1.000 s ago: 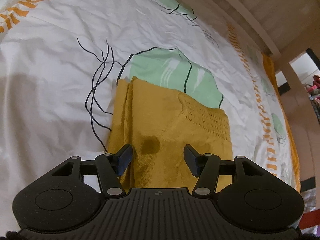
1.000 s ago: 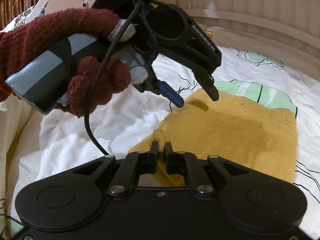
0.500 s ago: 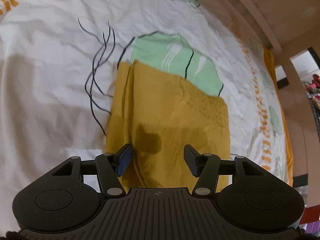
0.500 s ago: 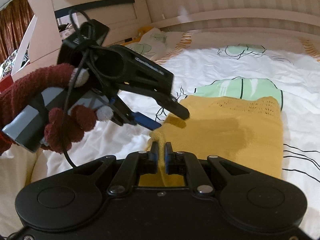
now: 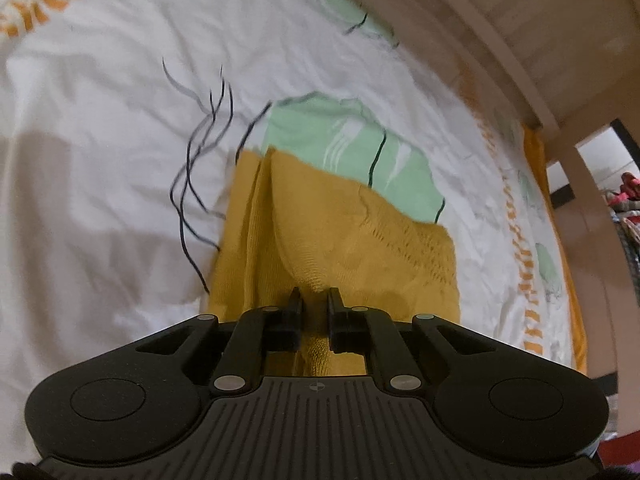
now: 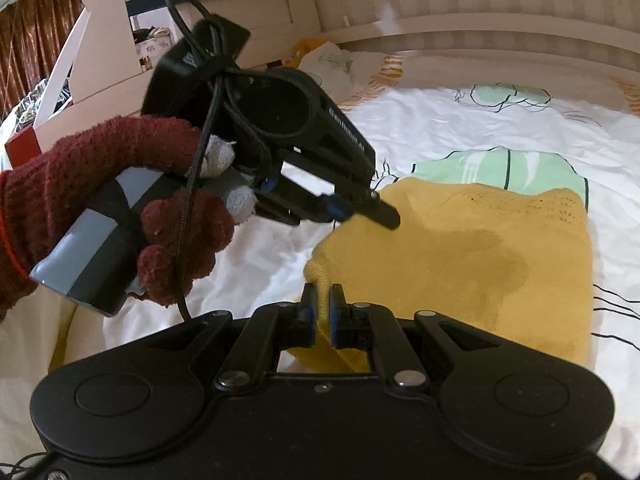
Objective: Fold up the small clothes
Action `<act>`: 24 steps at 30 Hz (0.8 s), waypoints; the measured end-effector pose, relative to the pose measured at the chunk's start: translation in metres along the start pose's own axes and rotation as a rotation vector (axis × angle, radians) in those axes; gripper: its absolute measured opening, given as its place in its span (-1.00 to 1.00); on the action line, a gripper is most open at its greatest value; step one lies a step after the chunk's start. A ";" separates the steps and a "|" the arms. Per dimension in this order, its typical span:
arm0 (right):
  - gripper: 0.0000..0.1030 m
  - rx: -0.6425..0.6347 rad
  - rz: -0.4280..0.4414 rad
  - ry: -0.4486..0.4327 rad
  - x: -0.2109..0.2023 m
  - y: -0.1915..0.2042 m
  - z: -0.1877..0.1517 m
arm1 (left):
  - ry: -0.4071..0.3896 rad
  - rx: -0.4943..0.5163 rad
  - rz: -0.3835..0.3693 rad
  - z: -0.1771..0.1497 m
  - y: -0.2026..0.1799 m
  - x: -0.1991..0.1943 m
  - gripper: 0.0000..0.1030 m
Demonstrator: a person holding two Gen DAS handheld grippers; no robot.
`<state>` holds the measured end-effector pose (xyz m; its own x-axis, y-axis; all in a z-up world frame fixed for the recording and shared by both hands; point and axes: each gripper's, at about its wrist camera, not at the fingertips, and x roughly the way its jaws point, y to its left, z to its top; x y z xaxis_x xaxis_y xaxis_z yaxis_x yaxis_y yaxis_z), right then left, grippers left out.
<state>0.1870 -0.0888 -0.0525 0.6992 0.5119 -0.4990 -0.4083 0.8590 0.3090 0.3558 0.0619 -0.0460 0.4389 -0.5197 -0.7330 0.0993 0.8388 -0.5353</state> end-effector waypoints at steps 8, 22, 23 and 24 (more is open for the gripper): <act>-0.74 -0.043 0.006 0.087 0.028 0.013 -0.002 | 0.013 -0.001 0.103 -0.005 0.014 0.000 -0.79; 0.07 0.073 0.032 0.110 -0.002 -0.022 0.002 | 0.068 0.020 0.158 -0.014 0.020 0.000 -0.47; 0.14 0.087 0.020 0.106 -0.006 -0.028 0.004 | 0.070 0.020 0.157 -0.016 0.021 0.000 -0.44; 0.14 0.106 0.003 0.100 -0.011 -0.036 0.006 | 0.072 0.017 0.156 -0.017 0.022 -0.001 -0.43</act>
<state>0.1981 -0.1253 -0.0531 0.6338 0.5180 -0.5744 -0.3427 0.8538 0.3919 0.3421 0.0786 -0.0640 0.3848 -0.3930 -0.8352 0.0504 0.9124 -0.4061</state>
